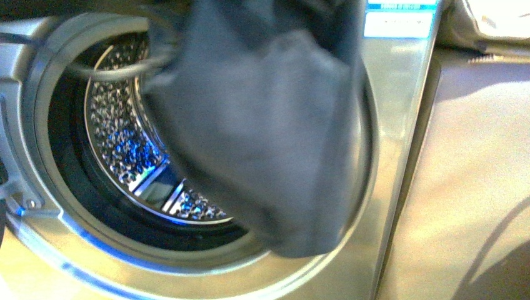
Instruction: Put clothes into washing machine
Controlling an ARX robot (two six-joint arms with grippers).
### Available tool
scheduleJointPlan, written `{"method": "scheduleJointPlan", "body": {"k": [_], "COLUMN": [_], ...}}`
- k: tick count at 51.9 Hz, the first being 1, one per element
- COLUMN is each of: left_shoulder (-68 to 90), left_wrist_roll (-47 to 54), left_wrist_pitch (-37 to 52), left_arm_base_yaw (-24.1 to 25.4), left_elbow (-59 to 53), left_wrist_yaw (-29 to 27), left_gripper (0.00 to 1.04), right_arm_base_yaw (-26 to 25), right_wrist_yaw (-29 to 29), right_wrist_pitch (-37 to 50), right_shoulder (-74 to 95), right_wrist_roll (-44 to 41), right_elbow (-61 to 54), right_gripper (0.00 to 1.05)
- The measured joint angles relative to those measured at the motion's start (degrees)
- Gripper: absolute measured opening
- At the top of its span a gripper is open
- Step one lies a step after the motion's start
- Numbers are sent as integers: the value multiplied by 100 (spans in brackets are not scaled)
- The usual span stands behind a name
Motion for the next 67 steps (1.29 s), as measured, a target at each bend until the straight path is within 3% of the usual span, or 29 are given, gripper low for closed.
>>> {"method": "scheduleJointPlan", "body": {"k": [28,51,53,55,56,57,59,63,67], "left_shoulder": [-933,-1174,-1093,-1014,-968,-946,-874,-739,-599], "left_wrist_roll": [31,-205,-256,-286,-295,-297,-306,-328,-334], "left_wrist_pitch": [-284,208,267,308,332,345,380,439,501], "left_arm_base_yaw": [1113,1917,2013,2074,2098,2109,2142,2177,2184], "left_elbow": [-608,-1534,-1558,-1565,-1565,-1565,-1565,-1565,-1565], "left_wrist_yaw": [518,778,789,789,787,785,787,769,715], "left_gripper": [7,7,7,7,7,7,7,7,7], "right_arm_base_yaw": [0,0,96,243,264,308,356,385,369], "right_wrist_yaw": [2,4,400,1718,1871,2599,3296,4275,4784], "right_wrist_pitch": [11,11,-109,-411,-457,-507,-551,-540,-422], "right_shoulder": [-22,-22,-22,-22,-22,-28,-48,-162,-417], "right_wrist_roll": [4,20,-96,-391,-431,-577,-741,-951,-1099], "right_elbow": [0,0,33,129,140,144,140,13,-310], "right_gripper": [98,97,97,97,97,97,97,97,97]}}
